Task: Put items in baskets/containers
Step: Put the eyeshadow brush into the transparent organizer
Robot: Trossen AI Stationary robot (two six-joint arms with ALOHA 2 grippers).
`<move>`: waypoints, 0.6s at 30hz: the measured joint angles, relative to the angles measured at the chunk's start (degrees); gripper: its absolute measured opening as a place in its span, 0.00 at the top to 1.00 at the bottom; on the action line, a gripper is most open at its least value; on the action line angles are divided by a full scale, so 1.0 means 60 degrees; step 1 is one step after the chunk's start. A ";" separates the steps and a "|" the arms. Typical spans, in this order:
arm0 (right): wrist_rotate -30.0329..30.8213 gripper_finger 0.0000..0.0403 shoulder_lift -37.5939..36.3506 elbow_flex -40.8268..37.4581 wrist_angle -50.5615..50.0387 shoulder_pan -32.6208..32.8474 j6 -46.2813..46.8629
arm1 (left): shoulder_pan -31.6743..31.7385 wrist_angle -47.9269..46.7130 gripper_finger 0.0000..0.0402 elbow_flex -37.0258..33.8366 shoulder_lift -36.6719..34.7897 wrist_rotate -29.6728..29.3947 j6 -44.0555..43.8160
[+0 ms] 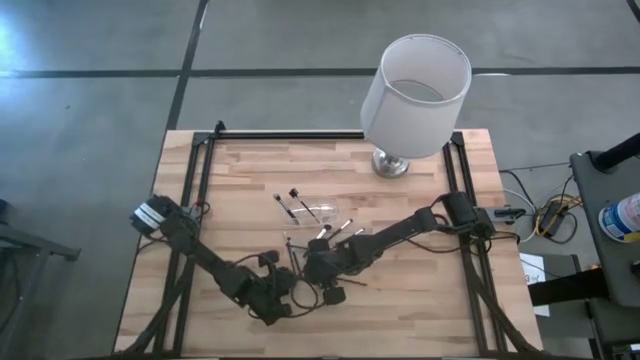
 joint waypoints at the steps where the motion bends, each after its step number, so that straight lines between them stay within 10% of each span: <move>1: -0.0031 0.71 0.0007 -0.0001 0.0004 -0.0027 -0.0072 | 0.0021 0.0002 0.99 0.0000 -0.0002 0.0064 0.0059; 18: -0.0700 0.82 0.0356 0.0008 -0.0157 -0.0088 0.0230 | 0.0247 0.0772 0.99 -0.0241 -0.0014 0.0153 0.0077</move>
